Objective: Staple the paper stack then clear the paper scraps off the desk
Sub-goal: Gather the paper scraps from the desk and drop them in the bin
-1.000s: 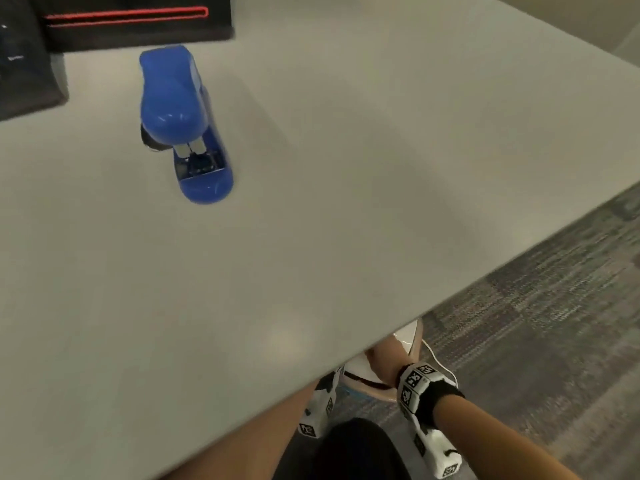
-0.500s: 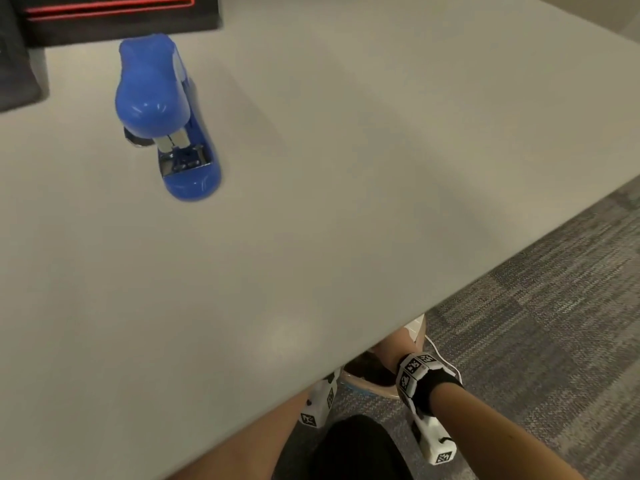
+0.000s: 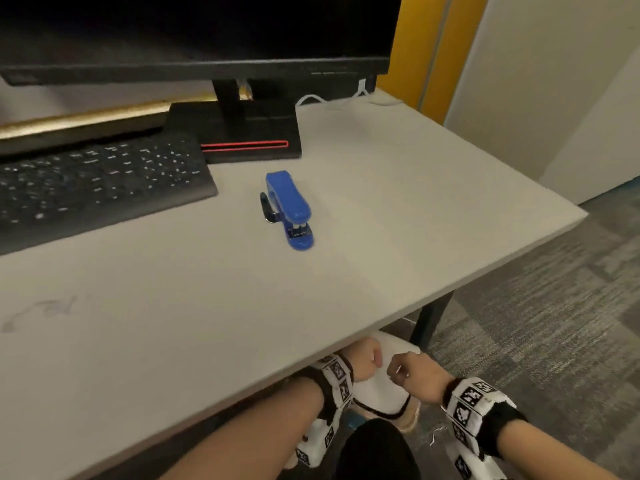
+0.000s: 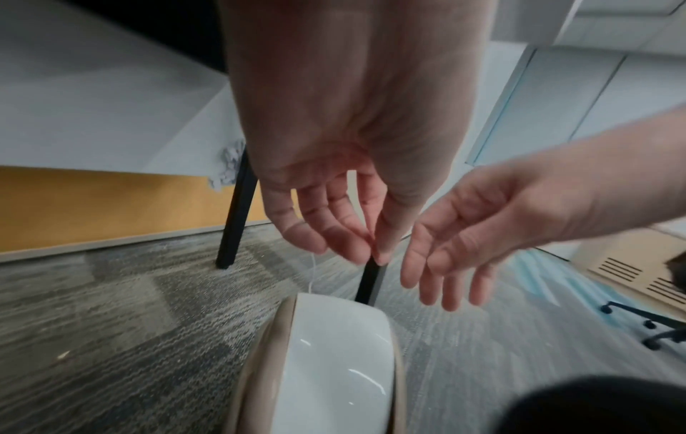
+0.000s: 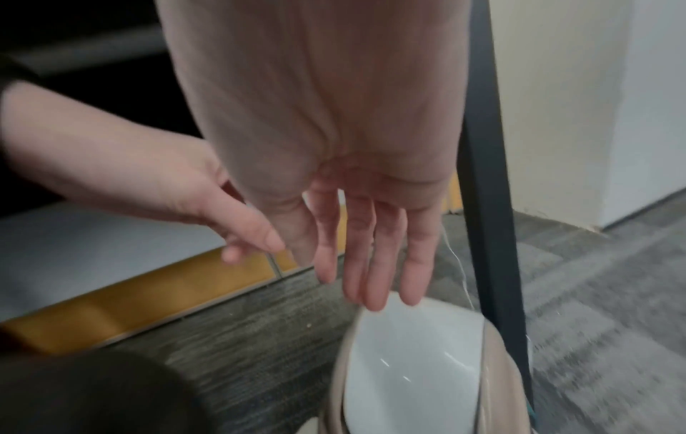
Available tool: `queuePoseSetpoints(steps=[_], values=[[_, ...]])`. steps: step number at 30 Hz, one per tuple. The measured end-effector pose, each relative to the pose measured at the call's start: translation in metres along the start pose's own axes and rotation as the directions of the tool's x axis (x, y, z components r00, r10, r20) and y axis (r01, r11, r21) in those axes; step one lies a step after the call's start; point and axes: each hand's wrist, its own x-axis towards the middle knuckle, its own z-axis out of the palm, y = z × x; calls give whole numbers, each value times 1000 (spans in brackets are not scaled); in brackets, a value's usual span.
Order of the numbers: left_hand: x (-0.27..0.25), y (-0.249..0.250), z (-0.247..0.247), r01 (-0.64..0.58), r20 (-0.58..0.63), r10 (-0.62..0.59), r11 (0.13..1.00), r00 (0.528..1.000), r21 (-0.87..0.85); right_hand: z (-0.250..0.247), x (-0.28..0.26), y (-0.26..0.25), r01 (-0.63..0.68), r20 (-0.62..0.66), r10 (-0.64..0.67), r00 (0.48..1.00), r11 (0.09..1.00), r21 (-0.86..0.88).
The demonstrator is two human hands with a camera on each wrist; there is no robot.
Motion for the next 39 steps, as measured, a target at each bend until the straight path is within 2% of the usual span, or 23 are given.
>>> queuePoseSetpoints(steps=[5, 8, 9, 11, 14, 16, 17, 19, 21, 23, 25, 27, 30, 32, 36, 39], values=[[-104, 32, -15, -130, 90, 119, 983, 989, 126, -45, -101, -68, 159, 217, -112, 970, 964, -214], [-168, 40, -29, -219, 118, 210, 973, 970, 68, -81, -160, -124, 265, 320, -181, 930, 934, -242], [-189, 41, -38, -264, 97, 259, 963, 961, 50, -95, -177, -146, 287, 316, -212, 925, 934, -214], [-228, 39, -62, -303, 12, 304, 953, 953, -18, -121, -199, -189, 353, 223, -320, 921, 927, -128], [-285, 28, -115, -310, -238, 277, 944, 931, -114, -144, -201, -249, 497, -59, -501, 864, 865, -64], [-316, 7, -155, -263, -436, 206, 962, 876, -73, -147, -186, -284, 548, -189, -548, 815, 834, -59], [-330, -6, -174, -205, -526, 159, 978, 836, -30, -144, -176, -300, 568, -212, -566, 797, 821, -59], [-353, -35, -208, -32, -668, 48, 999, 742, 37, -130, -153, -326, 570, -188, -584, 790, 812, -129], [-368, -66, -232, 163, -726, -59, 984, 685, 74, -110, -131, -346, 528, -83, -578, 812, 786, -321], [-374, -96, -244, 326, -707, -171, 941, 687, 90, -91, -116, -362, 486, 16, -549, 835, 725, -488], [-375, -116, -248, 422, -639, -263, 900, 723, 108, -79, -110, -374, 453, 60, -523, 850, 668, -590], [-371, -129, -249, 464, -570, -320, 877, 757, 125, -72, -108, -385, 423, 77, -500, 863, 629, -652], [-361, -137, -250, 488, -526, -362, 865, 770, 118, -67, -106, -403, 447, 109, -521, 847, 585, -677], [-352, -137, -251, 488, -503, -382, 868, 775, 94, -68, -105, -413, 474, 82, -557, 827, 611, -634], [-336, -133, -256, 473, -463, -397, 879, 792, 57, -80, -95, -408, 436, -109, -559, 822, 741, -511], [-327, -130, -261, 460, -475, -387, 887, 790, 42, -77, -89, -400, 431, -76, -542, 837, 738, -520]])
